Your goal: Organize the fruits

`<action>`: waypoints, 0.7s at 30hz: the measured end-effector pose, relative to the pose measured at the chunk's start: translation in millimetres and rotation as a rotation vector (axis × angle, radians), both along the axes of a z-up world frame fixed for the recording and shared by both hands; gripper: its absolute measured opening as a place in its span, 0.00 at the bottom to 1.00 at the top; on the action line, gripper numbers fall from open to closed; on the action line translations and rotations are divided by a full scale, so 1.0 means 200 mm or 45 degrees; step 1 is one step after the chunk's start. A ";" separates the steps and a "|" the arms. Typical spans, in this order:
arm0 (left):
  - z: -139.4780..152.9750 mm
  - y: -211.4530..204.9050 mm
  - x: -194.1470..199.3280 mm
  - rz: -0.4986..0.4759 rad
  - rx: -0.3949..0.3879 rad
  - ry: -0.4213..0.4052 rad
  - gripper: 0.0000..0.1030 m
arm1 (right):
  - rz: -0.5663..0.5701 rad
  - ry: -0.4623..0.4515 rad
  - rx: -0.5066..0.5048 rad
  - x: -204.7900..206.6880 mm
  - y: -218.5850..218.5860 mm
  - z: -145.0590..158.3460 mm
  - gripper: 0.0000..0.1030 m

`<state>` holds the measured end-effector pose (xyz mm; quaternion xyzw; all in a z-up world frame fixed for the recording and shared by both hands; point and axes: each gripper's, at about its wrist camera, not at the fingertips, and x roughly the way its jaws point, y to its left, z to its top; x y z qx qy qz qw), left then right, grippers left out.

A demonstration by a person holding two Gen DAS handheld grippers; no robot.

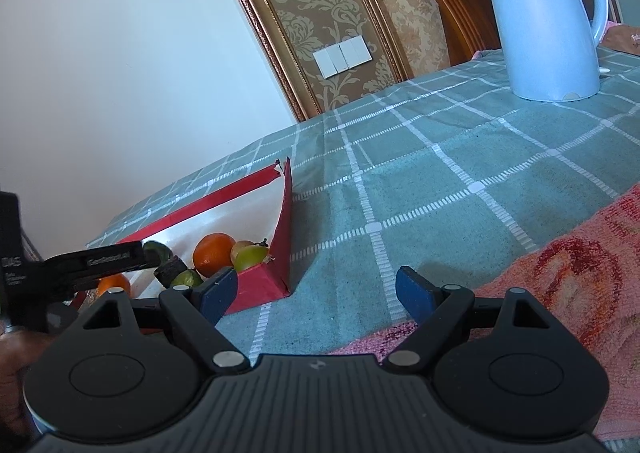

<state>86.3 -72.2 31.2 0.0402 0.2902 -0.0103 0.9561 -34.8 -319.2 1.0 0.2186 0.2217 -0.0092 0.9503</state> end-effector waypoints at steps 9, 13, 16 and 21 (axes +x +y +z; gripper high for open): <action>0.05 0.10 -0.23 0.038 0.091 -0.067 1.00 | -0.008 -0.006 -0.018 -0.01 0.01 0.01 0.84; 0.10 0.16 -0.34 0.059 0.084 -0.138 1.00 | -0.010 -0.006 -0.032 -0.02 0.01 0.01 0.84; 0.13 0.21 -0.39 0.050 0.029 -0.149 1.00 | -0.003 -0.013 -0.058 -0.03 0.03 0.02 0.84; 0.16 0.30 -0.44 0.038 -0.082 -0.128 1.00 | 0.010 -0.023 -0.108 -0.05 0.07 0.04 0.84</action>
